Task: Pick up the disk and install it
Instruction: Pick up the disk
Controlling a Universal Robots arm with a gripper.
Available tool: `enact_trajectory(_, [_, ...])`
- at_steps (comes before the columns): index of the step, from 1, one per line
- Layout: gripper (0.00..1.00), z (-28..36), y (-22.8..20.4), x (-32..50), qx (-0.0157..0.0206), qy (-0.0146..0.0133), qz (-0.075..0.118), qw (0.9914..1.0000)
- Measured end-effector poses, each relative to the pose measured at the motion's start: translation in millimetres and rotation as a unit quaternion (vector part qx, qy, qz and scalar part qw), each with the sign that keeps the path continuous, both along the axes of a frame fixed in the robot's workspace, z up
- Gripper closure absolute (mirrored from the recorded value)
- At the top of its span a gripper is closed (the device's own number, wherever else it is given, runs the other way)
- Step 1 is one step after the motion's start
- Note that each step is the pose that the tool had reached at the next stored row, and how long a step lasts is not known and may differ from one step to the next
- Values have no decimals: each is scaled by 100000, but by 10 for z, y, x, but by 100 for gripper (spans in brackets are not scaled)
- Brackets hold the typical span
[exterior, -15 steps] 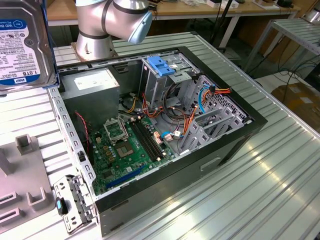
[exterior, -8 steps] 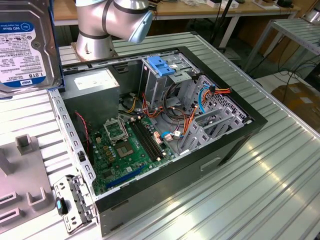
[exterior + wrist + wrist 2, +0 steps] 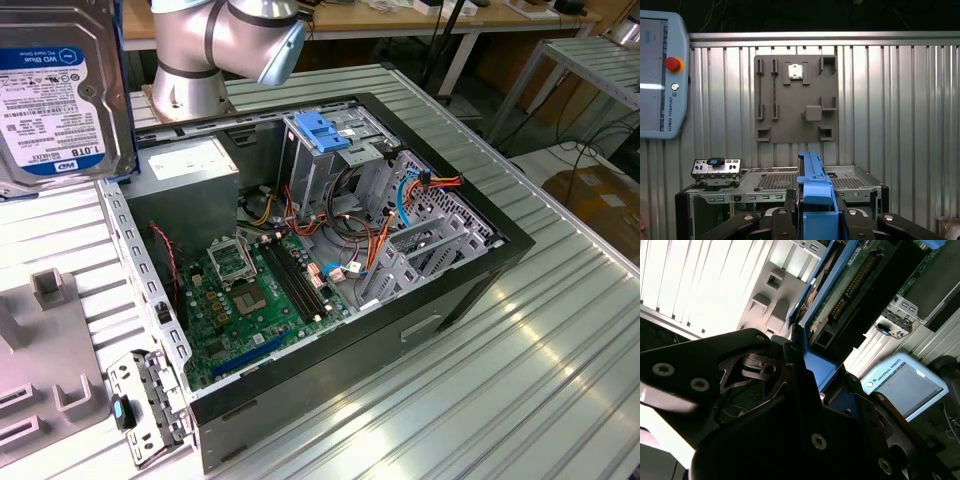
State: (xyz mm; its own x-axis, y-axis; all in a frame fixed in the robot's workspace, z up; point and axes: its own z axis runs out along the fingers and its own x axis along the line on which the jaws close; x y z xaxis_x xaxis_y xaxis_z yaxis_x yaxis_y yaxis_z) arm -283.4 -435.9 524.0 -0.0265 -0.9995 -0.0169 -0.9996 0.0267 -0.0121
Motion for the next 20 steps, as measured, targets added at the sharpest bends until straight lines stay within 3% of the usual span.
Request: enact_trajectory(20, [63, -18, -63, 207, 1, 1, -109, 100000])
